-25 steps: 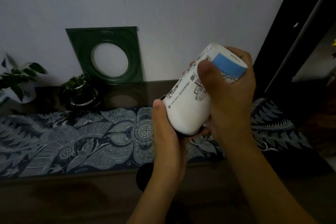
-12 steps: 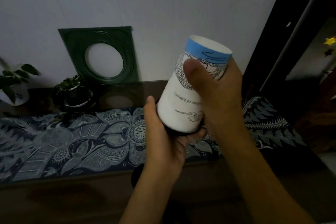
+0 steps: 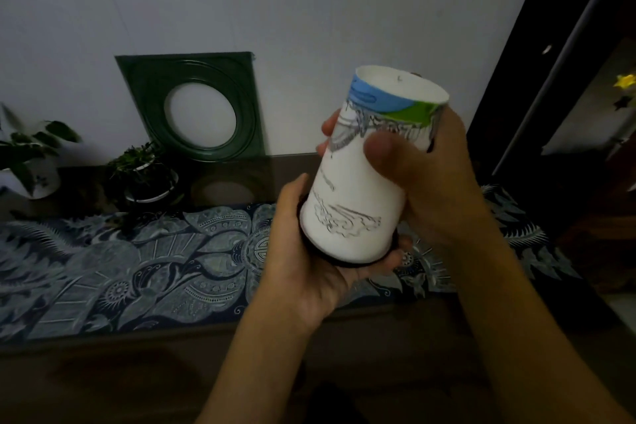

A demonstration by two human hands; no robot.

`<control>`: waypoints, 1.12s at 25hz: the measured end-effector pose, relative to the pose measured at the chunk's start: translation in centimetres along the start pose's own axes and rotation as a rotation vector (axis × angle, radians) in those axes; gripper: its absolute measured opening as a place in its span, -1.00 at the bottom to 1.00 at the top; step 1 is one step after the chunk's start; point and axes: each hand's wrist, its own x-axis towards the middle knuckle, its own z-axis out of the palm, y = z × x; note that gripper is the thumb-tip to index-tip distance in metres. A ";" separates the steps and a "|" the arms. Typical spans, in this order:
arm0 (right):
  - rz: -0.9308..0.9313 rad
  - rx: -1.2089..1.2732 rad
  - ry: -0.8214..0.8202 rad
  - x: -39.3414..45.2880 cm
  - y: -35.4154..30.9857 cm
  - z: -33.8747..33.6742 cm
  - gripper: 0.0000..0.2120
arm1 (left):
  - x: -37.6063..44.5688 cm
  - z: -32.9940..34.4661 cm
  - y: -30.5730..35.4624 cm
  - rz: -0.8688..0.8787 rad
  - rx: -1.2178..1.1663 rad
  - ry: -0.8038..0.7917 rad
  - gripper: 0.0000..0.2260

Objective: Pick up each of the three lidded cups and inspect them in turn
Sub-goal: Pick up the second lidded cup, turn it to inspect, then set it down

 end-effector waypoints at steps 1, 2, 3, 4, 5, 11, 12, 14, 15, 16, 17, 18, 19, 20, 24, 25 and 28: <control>-0.002 0.000 0.085 -0.1 0.0 0.6 -0.04 | 0.1 0.1 -0.2 0.089 0.002 0.034 -0.48; -0.004 0.018 0.180 -0.3 0.1 1.3 -0.08 | 0.2 0.2 -0.5 0.191 0.018 0.071 -0.50; 0.002 0.043 0.277 -0.5 0.3 2.0 -0.15 | 0.2 0.3 -0.9 0.291 0.049 0.113 -0.53; 0.012 0.057 0.357 -0.7 0.6 2.5 -0.27 | 0.3 0.3 -1.3 0.374 0.087 0.154 -0.55; 0.019 0.068 0.405 -1.0 0.8 2.9 -0.40 | 0.4 0.3 -1.5 0.424 0.113 0.188 -0.56; 0.006 0.024 0.070 -0.8 0.1 1.1 -0.18 | -0.2 -1.1 0.1 0.128 0.016 0.037 -0.49; 0.009 0.021 -0.022 -0.6 -0.2 0.6 -0.11 | -0.5 -1.2 0.5 0.019 0.027 -0.030 -0.45; 0.032 0.008 -0.074 -0.3 -0.4 0.2 -0.02 | -0.7 -1.4 0.8 -0.068 0.031 -0.088 -0.41; 0.041 0.009 -0.024 -0.3 -0.4 0.5 0.01 | -0.7 -1.3 0.6 -0.041 0.022 -0.073 -0.41; 0.044 0.010 0.059 -0.4 -0.2 1.1 0.00 | -0.6 -1.2 0.3 0.029 0.019 -0.039 -0.43; 0.048 0.018 0.163 -0.6 0.0 1.8 -0.06 | -0.4 -1.0 -0.1 0.129 0.033 0.006 -0.45; 0.056 0.032 0.273 -0.8 0.3 2.4 -0.17 | -0.3 -0.9 -0.4 0.236 0.067 0.047 -0.48; 0.064 0.051 0.364 -1.1 0.6 3.0 -0.27 | -0.2 -0.8 -0.9 0.330 0.113 0.088 -0.50; 0.065 0.067 0.421 -1.4 0.8 3.3 -0.35 | -0.1 -0.8 -1.2 0.395 0.146 0.115 -0.49; 0.074 0.048 0.264 -1.5 0.7 2.6 -0.23 | -0.4 -1.5 -0.8 0.234 0.076 0.084 -0.44; 0.079 0.060 0.170 -1.2 0.6 2.0 -0.15 | -0.6 -1.7 -0.3 0.140 0.051 0.044 -0.40; 0.077 0.057 0.006 -0.6 0.0 0.9 -0.05 | -0.9 -1.9 0.7 -0.078 0.039 -0.057 -0.31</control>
